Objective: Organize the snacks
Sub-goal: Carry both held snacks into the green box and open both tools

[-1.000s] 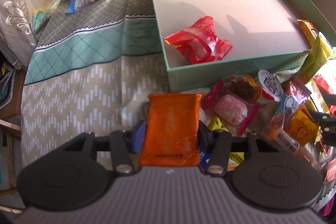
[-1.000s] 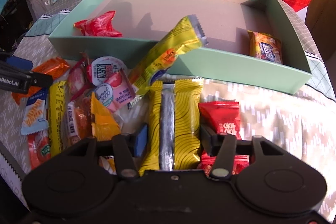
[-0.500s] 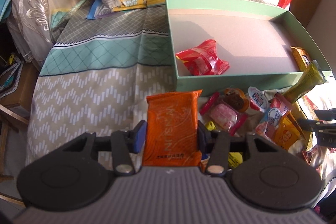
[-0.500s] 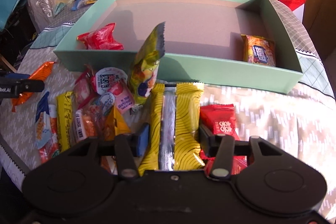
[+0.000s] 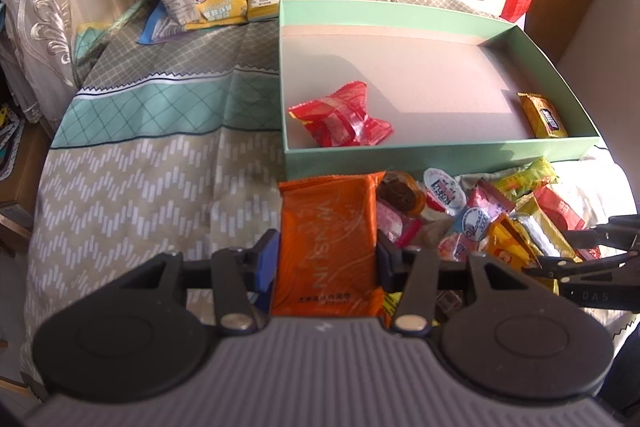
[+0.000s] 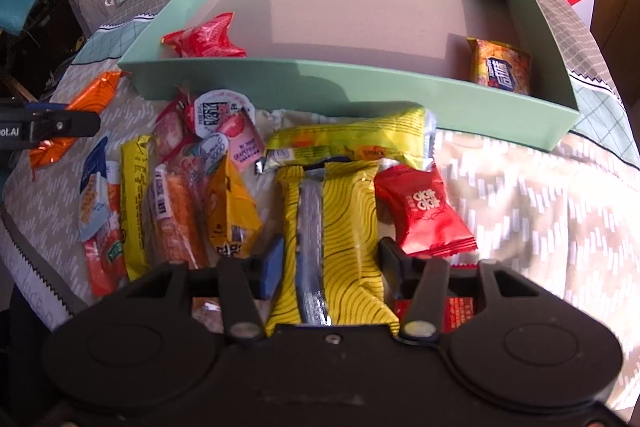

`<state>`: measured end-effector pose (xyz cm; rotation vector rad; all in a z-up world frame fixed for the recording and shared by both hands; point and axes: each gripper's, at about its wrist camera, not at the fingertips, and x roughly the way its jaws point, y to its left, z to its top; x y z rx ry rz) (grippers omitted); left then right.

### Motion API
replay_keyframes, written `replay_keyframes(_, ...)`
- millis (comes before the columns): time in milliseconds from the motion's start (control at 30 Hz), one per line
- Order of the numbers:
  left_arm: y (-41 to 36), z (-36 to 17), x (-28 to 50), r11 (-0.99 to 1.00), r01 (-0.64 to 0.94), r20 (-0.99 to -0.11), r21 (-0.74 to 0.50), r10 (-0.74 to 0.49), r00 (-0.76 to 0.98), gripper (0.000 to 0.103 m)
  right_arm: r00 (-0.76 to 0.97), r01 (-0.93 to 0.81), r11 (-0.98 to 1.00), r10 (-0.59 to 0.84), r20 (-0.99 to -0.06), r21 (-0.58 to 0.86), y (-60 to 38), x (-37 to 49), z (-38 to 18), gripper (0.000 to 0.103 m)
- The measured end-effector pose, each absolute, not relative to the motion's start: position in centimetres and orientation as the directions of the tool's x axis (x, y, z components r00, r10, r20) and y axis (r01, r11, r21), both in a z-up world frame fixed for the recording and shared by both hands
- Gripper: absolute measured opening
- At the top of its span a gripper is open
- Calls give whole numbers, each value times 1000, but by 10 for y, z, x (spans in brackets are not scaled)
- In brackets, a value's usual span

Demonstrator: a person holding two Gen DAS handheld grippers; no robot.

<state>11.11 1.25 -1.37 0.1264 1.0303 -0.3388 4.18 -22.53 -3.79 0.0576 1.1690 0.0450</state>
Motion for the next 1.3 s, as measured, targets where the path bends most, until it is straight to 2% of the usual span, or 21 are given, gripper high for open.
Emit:
replay_keyframes(200,14,-19,111,938,341,-863,-60,-221,455,48,389,-38,999,8,-921,-7,-208,50,-48,60)
replay_keyframes(233,14,-20,111,939,338,-864,-62,-220,452,48,398,-49,998,-14,-917,-37,-203,50,-50,58)
replay_keyframes(267,14,-21,112,940,334,-866,-65,-220,450,48,408,-55,997,-21,-913,-47,-201,49,-49,51)
replay_keyframes(333,15,-19,112,941,331,-864,-75,-227,449,48,407,-58,997,-24,-913,-52,-200,47,-46,49)
replay_keyframes(767,0,31,132,935,348,-799,-65,-257,543,48,518,-29,999,52,-854,43,-248,39,40,49)
replay_keyframes(1000,-39,37,201,936,351,-780,-10,-227,583,48,571,72,995,14,-821,67,-304,111,45,49)
replay_keyframes(1300,-76,1,304,952,306,-801,18,-170,575,48,571,166,985,-52,-819,53,-365,218,7,50)
